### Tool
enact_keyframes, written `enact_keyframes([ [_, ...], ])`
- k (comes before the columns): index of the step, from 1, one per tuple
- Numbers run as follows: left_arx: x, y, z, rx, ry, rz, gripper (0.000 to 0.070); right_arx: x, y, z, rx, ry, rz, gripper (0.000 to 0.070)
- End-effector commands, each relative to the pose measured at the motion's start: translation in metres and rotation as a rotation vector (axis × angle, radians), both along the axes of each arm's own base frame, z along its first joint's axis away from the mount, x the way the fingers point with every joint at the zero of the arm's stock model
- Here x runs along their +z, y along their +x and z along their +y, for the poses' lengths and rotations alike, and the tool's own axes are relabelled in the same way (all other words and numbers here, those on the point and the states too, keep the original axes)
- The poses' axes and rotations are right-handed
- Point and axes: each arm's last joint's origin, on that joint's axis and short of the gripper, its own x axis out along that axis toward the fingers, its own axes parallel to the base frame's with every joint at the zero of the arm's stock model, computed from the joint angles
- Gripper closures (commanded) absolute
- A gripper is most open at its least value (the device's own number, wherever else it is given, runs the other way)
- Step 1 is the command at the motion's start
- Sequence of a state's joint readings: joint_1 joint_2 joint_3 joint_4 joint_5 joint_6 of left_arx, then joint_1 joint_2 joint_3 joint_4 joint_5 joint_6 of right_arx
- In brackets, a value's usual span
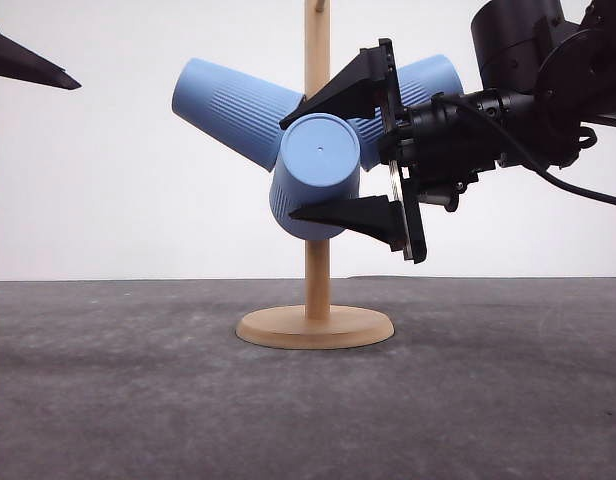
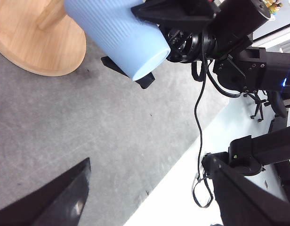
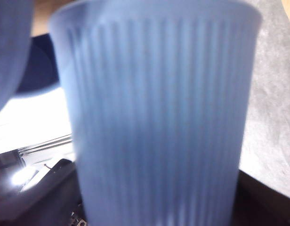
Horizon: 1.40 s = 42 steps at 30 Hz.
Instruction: Place three cups
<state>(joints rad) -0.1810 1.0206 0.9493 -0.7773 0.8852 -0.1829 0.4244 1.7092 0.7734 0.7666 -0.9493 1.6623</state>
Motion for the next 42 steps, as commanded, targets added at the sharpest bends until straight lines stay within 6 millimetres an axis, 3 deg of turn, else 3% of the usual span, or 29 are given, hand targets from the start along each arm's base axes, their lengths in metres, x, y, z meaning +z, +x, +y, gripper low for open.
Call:
enact_keyframes([
  [1, 0.006, 0.002, -0.001, -0.007, 0.001, -0.035, 0.0214, 0.004, 0.001, 0.001, 0.004, 0.009, -0.017, 0.0110],
  [15, 0.006, 0.002, -0.001, -0.007, 0.001, -0.036, 0.0214, 0.005, -0.001, 0.001, 0.049, 0.019, -0.015, 0.0075],
  [23, 0.006, 0.002, -0.001, -0.007, 0.001, -0.034, 0.0214, 0.005, -0.012, -0.004, 0.049, 0.017, -0.012, 0.0075],
  [29, 0.006, 0.002, -0.001, -0.007, 0.001, -0.033, 0.0214, 0.002, -0.030, -0.013, 0.048, 0.011, -0.002, 0.0075],
  [38, 0.005, 0.000, 0.000, -0.010, 0.006, -0.020, 0.0214, 0.000, -0.078, -0.034, 0.060, 0.011, -0.043, 0.0077],
  [42, 0.005, 0.000, 0.000, -0.009, 0.006, -0.019, 0.0214, 0.008, -0.101, -0.052, 0.046, 0.006, -0.160, 0.0160],
])
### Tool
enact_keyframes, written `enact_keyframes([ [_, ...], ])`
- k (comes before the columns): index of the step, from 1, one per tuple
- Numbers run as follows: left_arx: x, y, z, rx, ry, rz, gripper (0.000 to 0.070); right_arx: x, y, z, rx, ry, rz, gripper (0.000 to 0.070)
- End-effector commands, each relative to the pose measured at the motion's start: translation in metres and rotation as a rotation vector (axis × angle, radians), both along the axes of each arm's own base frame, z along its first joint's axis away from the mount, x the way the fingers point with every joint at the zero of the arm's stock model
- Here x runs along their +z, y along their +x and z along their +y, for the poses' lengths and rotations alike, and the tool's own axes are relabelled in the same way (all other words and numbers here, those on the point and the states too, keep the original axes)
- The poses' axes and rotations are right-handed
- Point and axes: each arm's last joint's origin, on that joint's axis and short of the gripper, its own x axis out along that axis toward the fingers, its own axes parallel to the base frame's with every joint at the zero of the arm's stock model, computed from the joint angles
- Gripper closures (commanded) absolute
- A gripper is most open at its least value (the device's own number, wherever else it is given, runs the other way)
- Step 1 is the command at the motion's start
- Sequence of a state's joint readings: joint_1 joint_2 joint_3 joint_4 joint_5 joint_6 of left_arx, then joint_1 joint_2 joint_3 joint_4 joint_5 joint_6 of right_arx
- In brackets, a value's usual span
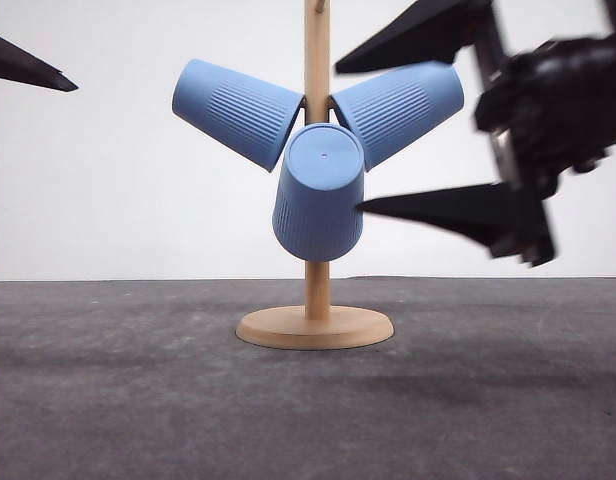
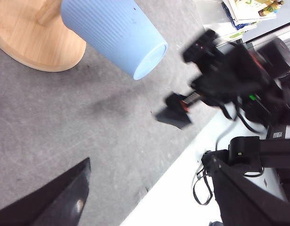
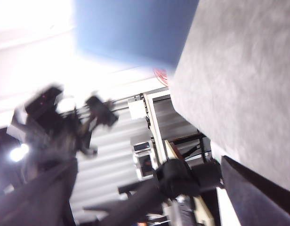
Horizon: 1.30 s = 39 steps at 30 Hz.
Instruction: Place three cups
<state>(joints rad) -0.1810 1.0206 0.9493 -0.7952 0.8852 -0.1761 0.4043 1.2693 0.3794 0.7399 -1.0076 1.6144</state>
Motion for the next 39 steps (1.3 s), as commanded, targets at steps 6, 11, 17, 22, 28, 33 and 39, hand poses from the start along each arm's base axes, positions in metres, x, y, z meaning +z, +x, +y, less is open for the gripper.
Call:
enact_keyframes([
  [6, 0.006, 0.001, -0.001, -0.005, 0.001, -0.029, 0.0214, 0.020, -0.017, -0.039, -0.057, -0.079, -0.299, 0.0191],
  [11, 0.006, 0.001, -0.001, -0.005, 0.001, -0.031, 0.0214, 0.018, -0.014, -0.071, -0.204, -0.184, -0.421, 0.0191],
  [17, 0.006, 0.002, -0.001, -0.004, 0.000, -0.032, 0.0214, 0.013, -0.007, -0.100, -0.437, -0.426, -0.619, 0.0191],
  [22, 0.006, 0.002, -0.001, -0.005, 0.000, -0.033, 0.0214, 0.022, 0.000, -0.121, -0.593, -0.756, -0.884, 0.0192],
  [28, 0.007, 0.005, 0.000, 0.037, 0.049, -0.082, 0.0214, 0.045, 0.009, -0.132, -0.637, -1.133, -1.143, 0.0197],
  [33, 0.010, 0.010, 0.006, 0.207, 0.222, -0.194, 0.0214, 0.075, 0.013, -0.134, -0.536, -1.275, -1.087, 0.0223],
  [39, 0.023, 0.004, 0.015, 0.347, 0.347, -0.354, 0.0214, 0.103, 0.004, -0.131, -0.429, -1.335, -0.943, 0.0223],
])
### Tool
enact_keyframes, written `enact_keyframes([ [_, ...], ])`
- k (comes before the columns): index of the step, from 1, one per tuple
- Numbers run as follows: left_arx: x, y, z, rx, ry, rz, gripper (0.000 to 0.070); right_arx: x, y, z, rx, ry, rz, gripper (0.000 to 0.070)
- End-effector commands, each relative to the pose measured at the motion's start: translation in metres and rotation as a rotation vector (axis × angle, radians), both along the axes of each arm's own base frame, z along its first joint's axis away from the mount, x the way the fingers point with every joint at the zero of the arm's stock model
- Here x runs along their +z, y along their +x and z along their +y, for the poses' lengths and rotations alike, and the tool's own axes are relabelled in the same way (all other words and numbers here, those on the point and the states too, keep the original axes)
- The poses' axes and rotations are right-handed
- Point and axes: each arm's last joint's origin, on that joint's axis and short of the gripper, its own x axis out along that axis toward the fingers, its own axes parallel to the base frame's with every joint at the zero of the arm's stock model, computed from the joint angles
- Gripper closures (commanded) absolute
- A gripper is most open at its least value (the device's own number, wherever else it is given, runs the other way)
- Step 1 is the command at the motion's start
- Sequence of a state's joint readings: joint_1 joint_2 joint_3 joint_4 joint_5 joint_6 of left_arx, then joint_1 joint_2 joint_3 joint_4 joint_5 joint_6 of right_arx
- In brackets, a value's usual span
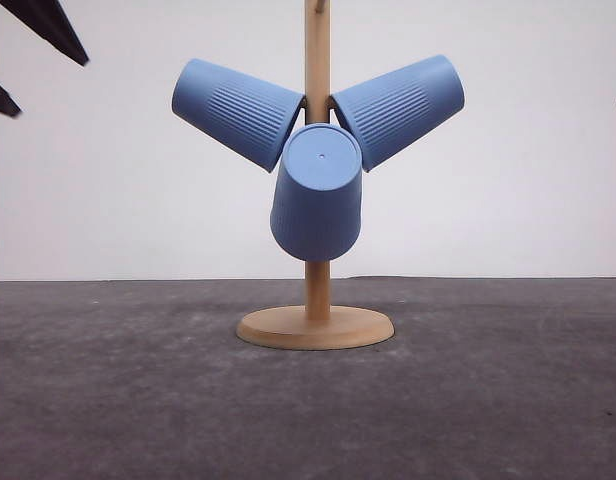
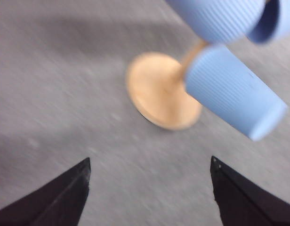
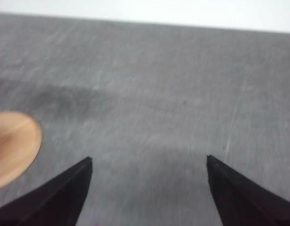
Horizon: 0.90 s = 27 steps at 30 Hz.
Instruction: Place three cups
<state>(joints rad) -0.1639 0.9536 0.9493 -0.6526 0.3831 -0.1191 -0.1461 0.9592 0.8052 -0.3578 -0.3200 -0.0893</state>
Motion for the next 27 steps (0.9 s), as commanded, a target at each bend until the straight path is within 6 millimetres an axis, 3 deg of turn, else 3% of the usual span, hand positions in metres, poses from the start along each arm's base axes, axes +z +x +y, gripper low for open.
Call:
enact_keyframes([
  [1, 0.010, -0.002, 0.001, 0.000, 0.026, -0.067, 0.0214, 0.000, -0.004, 0.001, 0.002, -0.013, 0.054, 0.0223],
  [8, 0.013, -0.015, 0.005, 0.012, 0.029, -0.055, 0.0219, -0.004, -0.030, 0.010, 0.009, 0.049, 0.212, 0.0233],
  [13, 0.009, -0.018, 0.006, 0.011, 0.036, 0.003, 0.0227, 0.000, -0.042, 0.013, 0.017, 0.048, 0.204, 0.0239],
  [14, 0.008, -0.018, 0.006, 0.011, 0.035, 0.007, 0.0267, 0.001, -0.044, 0.013, 0.017, 0.046, 0.194, 0.0281],
  [15, 0.008, -0.019, 0.006, 0.011, 0.036, 0.011, 0.0389, 0.003, -0.046, 0.013, 0.017, 0.045, 0.186, 0.0412],
  [17, 0.008, -0.019, 0.006, 0.012, 0.037, 0.014, 0.0700, 0.004, -0.048, 0.013, 0.021, 0.034, 0.169, 0.0698],
  [27, 0.008, -0.019, 0.006, 0.012, 0.037, 0.013, 0.0700, 0.006, -0.049, 0.013, 0.021, 0.035, 0.158, 0.0690],
])
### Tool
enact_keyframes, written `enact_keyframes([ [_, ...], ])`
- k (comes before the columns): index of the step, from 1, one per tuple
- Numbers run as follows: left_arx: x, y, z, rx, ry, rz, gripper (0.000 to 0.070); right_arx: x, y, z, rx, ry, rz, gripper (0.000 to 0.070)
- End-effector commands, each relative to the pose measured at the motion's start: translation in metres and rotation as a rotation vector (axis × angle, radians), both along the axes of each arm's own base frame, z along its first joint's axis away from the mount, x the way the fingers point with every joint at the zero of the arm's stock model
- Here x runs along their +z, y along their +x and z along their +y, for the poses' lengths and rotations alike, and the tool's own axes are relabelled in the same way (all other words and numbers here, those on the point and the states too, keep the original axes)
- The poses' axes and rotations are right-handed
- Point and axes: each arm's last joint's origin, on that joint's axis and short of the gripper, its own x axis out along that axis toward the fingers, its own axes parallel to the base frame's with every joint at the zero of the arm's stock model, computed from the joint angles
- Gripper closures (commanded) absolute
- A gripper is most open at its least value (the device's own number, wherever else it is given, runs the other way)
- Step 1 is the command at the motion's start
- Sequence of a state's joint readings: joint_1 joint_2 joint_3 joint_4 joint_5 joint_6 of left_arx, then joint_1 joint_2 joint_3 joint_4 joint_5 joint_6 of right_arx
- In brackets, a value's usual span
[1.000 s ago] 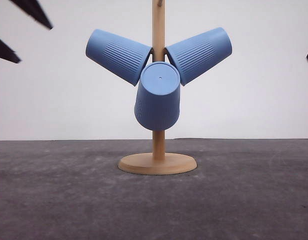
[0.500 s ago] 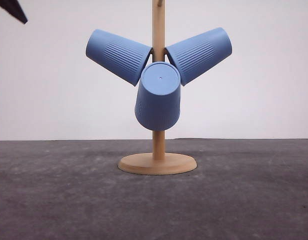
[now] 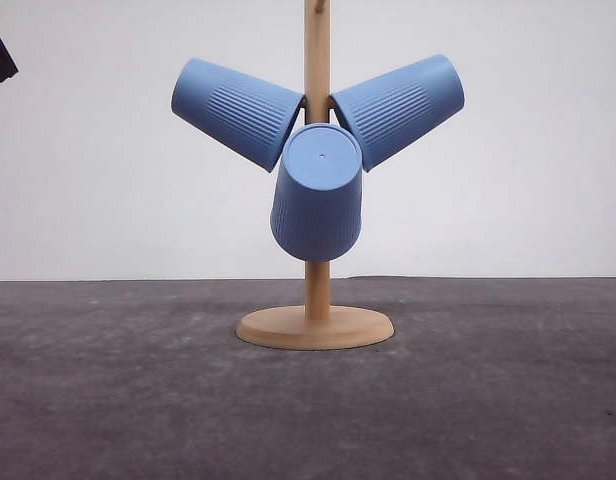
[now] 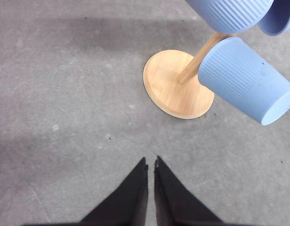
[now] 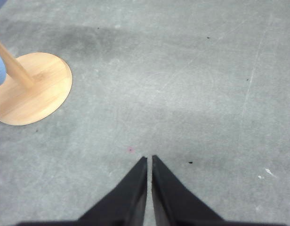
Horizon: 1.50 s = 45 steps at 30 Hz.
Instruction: Place three cups
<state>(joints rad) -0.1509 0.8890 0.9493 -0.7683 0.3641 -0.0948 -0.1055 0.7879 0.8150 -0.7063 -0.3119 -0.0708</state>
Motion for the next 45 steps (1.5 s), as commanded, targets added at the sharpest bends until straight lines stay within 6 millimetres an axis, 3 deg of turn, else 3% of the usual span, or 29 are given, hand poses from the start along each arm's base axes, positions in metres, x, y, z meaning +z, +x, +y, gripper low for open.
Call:
enact_keyframes([
  [1, 0.006, 0.001, 0.000, -0.002, 0.001, -0.023, 0.0700, 0.003, 0.002, 0.000, -0.003, 0.003, -0.013, 0.0690],
  [8, 0.007, 0.000, 0.000, -0.004, 0.015, -0.035, 0.0700, 0.003, 0.002, 0.000, -0.003, 0.003, -0.012, 0.0690],
  [12, 0.005, 0.001, 0.007, -0.018, 0.185, -0.212, 0.0700, 0.003, 0.002, 0.000, -0.003, 0.003, -0.013, 0.0690],
  [18, -0.012, -0.012, 0.018, 0.058, 0.205, -0.465, 0.0700, 0.003, 0.002, 0.000, -0.003, 0.003, -0.014, 0.0690],
  [23, -0.035, -0.037, 0.027, 0.131, 0.214, -0.563, 0.0700, 0.003, 0.002, 0.000, -0.004, 0.002, -0.015, 0.0690],
  [30, -0.089, -0.063, 0.031, 0.250, 0.245, -0.582, 0.0700, 0.003, 0.002, 0.000, -0.003, 0.002, -0.020, 0.0690],
  [36, -0.130, -0.066, 0.034, 0.393, 0.197, -0.642, 0.0700, 0.003, 0.002, 0.000, -0.003, 0.002, -0.020, 0.0690],
  [45, -0.161, -0.066, 0.034, 0.410, 0.175, -0.676, 0.0700, 0.004, 0.002, 0.000, -0.003, 0.002, -0.023, 0.0690],
])
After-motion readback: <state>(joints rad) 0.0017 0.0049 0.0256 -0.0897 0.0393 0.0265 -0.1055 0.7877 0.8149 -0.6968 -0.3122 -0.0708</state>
